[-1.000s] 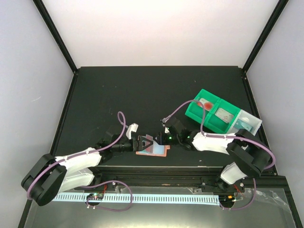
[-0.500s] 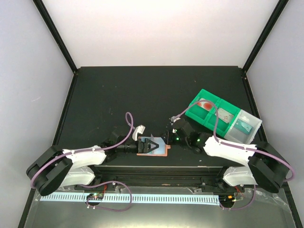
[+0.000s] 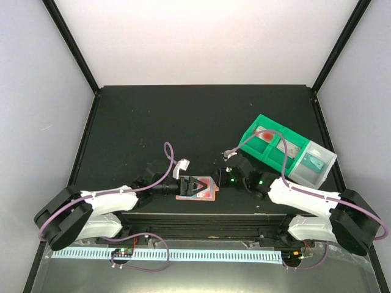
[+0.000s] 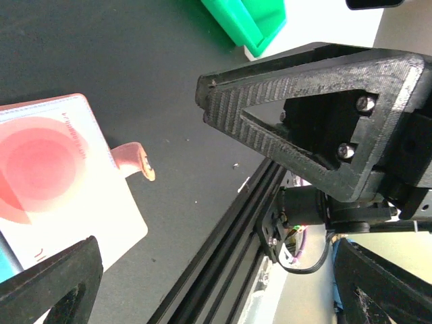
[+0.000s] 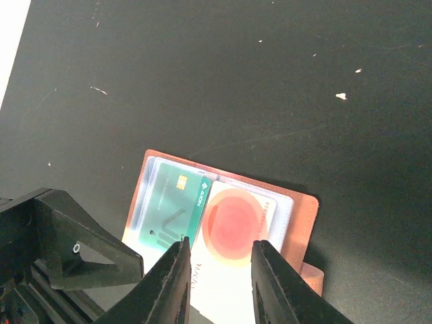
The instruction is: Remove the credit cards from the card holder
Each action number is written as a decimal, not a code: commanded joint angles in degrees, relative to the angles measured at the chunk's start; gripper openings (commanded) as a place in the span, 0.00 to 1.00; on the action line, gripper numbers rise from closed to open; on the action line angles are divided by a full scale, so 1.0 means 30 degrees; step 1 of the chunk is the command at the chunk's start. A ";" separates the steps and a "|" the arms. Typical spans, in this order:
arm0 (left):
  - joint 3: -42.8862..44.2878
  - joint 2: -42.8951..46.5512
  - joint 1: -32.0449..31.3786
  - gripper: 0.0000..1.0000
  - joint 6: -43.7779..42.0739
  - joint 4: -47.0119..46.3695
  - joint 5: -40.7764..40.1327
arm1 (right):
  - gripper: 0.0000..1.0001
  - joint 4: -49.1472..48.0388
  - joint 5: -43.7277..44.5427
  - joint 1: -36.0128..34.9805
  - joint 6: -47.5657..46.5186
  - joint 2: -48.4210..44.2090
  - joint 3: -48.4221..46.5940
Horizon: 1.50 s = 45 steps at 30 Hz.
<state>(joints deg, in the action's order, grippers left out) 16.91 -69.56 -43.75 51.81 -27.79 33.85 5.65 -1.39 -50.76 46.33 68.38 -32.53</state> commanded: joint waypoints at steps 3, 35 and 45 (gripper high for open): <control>0.0876 0.0121 -0.0110 0.93 -0.1230 0.1496 -0.1429 | 0.26 -0.0403 -0.0146 -0.0070 -0.0411 0.0103 0.0035; -0.0128 -0.4323 0.0976 0.49 -0.0684 -0.0136 -0.1814 | 0.07 -0.2206 -0.1513 -0.0069 -0.0624 0.5746 0.0199; -0.0420 -0.6162 0.0983 0.34 0.0896 -0.3037 -0.0845 | 0.06 -0.2774 -0.1614 -0.0077 -0.0281 0.6056 0.0846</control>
<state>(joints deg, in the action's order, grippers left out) 16.34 -85.78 -40.95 52.60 -32.34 29.63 -2.24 -6.61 -50.76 45.12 85.89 -31.62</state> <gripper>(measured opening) 0.371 0.056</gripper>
